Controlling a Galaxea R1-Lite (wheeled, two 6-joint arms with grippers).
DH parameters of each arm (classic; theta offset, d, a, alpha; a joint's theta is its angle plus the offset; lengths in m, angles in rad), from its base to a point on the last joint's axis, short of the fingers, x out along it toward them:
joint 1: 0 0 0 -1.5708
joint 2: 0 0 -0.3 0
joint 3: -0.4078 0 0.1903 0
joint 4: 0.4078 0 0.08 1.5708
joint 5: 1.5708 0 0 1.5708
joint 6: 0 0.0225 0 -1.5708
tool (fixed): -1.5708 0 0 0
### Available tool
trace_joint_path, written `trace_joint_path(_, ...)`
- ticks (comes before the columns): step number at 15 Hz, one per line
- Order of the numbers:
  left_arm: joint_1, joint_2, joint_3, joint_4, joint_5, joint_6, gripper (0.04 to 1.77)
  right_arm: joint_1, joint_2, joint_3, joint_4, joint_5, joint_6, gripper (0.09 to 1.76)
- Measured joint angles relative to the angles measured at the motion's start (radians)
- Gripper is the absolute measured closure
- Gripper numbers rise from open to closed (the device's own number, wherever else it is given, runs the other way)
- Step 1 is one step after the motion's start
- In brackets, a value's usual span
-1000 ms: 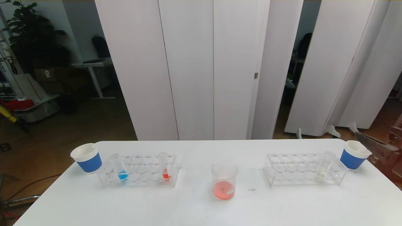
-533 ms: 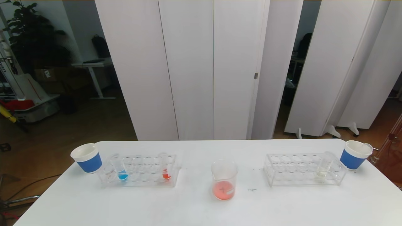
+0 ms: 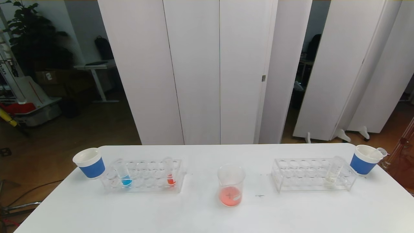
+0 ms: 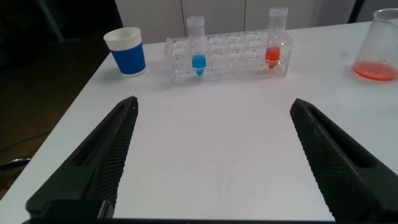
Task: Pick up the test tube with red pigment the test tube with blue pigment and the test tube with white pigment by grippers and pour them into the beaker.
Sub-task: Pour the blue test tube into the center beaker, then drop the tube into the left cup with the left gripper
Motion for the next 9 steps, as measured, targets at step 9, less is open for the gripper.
trace_joint_path(9, 0.000, 0.000, 0.000, 0.000, 0.000, 0.000, 0.06, 0.003, -0.109, 0.241, -0.034, -0.175, -0.021, 0.10)
